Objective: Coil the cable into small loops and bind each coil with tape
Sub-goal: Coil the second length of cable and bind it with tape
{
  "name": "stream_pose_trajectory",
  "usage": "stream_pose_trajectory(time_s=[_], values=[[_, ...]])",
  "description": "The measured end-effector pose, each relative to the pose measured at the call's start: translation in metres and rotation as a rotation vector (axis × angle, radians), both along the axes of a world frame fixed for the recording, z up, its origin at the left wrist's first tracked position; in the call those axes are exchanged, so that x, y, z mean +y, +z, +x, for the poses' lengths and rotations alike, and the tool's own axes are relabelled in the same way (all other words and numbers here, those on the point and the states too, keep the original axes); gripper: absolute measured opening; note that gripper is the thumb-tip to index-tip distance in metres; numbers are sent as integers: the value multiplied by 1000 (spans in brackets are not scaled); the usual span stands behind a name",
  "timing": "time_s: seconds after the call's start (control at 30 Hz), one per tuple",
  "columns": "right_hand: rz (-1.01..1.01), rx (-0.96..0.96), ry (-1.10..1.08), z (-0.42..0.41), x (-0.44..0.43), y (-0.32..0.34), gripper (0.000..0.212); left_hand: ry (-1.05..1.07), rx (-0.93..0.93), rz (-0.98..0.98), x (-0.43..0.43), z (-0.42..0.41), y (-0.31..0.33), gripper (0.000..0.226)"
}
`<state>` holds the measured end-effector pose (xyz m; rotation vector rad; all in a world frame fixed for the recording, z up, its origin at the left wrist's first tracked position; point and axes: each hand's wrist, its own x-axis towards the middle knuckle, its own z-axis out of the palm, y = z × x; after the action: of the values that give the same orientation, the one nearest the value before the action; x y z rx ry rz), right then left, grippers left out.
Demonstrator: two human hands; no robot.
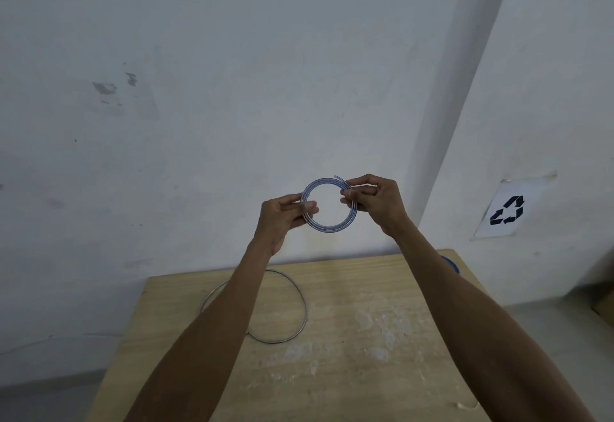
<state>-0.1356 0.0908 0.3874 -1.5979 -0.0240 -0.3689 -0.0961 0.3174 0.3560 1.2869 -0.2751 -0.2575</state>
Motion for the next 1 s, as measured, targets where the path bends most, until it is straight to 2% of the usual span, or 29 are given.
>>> stream_pose_trajectory(time_s=[0.1, 0.2, 0.3, 0.4, 0.47, 0.57, 0.73, 1.0], values=[[-4, 5, 10, -3, -2, 0, 19, 5, -13, 4, 4, 2, 5, 26], [-24, 6, 17, -4, -4, 1, 20, -52, -44, 88, 9, 4, 7, 25], [-96, 9, 49, -6, -7, 3, 19, -114, -138, 286, 11, 6, 15, 37], [-262, 37, 154, -6, -4, 5, 18, -90, -224, 315, 7, 6, 27, 52], [-308, 68, 205, -6, 1, 5, 18, -83, -281, 330, 3, 6, 35, 48], [-306, 76, 215, -6, 6, 4, 18, -99, -340, 426, 2, 8, 37, 30], [-318, 77, 230, -10, 7, 5, 21, -119, -329, 390, 4, 2, 34, 24], [-281, 79, 269, -13, 12, 8, 25, -81, -210, 255, 2, 0, 29, 21]])
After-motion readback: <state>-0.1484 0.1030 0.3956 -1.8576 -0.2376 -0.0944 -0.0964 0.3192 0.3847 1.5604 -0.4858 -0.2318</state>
